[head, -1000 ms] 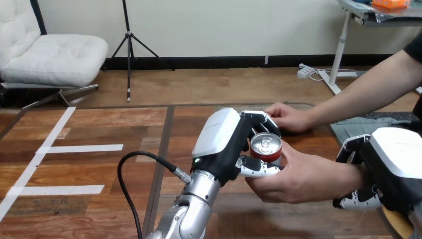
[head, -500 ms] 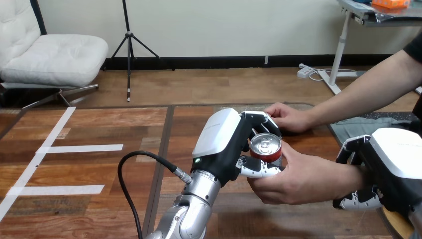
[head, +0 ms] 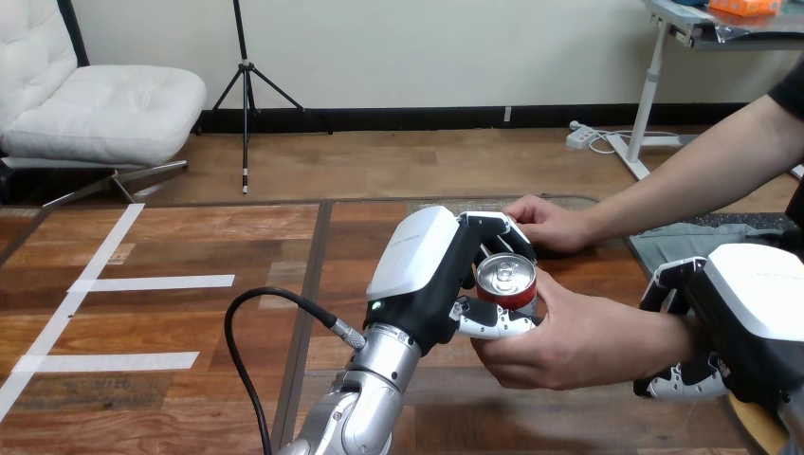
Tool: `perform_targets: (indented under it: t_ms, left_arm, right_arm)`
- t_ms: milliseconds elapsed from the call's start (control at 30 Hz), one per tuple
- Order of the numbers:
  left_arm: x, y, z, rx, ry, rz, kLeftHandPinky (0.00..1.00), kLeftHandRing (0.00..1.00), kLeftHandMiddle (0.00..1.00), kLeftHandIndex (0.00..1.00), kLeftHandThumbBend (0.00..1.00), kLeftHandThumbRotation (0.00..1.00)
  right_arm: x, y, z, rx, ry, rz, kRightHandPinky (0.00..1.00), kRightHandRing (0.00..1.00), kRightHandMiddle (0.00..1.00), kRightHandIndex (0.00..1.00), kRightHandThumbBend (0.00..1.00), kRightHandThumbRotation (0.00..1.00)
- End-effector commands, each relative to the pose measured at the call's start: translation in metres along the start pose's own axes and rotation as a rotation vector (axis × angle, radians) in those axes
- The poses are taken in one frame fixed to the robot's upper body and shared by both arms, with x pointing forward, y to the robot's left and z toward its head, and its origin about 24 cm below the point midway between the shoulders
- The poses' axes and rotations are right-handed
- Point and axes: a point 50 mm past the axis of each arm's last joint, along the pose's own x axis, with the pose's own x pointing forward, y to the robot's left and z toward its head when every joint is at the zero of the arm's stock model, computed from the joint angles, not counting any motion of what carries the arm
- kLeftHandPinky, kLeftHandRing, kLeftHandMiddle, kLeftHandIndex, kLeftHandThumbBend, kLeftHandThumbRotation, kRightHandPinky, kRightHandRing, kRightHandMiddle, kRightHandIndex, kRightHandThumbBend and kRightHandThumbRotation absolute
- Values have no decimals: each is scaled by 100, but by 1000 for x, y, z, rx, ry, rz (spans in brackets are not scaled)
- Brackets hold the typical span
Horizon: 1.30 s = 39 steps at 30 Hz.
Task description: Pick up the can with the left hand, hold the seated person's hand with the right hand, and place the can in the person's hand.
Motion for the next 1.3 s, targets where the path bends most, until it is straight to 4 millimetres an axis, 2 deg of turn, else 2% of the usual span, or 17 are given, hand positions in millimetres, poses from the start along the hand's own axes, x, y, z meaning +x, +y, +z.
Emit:
perform_targets:
  t_ms: [0, 1267]
  left_arm:
    - [15, 5, 23, -5, -114, 19, 35, 41, 48, 49, 72, 0]
    - [14, 6, 21, -16, -117, 32, 36, 41, 47, 49, 74, 0]
  right_arm:
    - [6, -16, 13, 20, -82, -100, 29, 37, 45, 49, 79, 0]
    - [6, -16, 11, 22, -74, -95, 25, 32, 41, 48, 77, 0]
